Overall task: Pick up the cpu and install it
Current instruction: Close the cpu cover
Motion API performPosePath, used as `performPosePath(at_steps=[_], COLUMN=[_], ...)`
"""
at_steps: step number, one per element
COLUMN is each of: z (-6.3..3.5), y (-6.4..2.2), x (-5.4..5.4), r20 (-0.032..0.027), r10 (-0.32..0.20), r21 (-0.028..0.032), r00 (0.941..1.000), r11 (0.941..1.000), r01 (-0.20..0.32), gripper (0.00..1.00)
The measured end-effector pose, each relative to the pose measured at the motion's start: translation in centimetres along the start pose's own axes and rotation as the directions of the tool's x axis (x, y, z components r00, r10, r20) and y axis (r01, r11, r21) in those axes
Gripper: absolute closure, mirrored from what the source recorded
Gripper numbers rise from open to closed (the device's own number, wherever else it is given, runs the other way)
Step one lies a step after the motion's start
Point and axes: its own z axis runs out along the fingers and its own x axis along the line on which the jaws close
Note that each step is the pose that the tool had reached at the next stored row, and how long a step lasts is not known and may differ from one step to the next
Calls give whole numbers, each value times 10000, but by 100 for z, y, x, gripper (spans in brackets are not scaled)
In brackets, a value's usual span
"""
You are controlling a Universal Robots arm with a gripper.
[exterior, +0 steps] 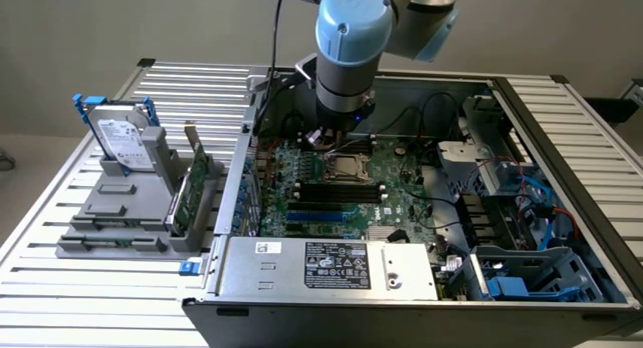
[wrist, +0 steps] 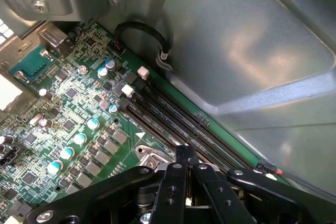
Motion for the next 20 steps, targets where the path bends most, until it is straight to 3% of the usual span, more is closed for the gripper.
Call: performPosePath(at_steps=[8,20], z=[0,11], y=[-26,-90], x=[-7,-77], r20=[41,7], r10=[-78,-440], r21=[-21,-207], r00=[10000,9990], r11=[10000,9988], r01=[78,440], gripper=[89,89])
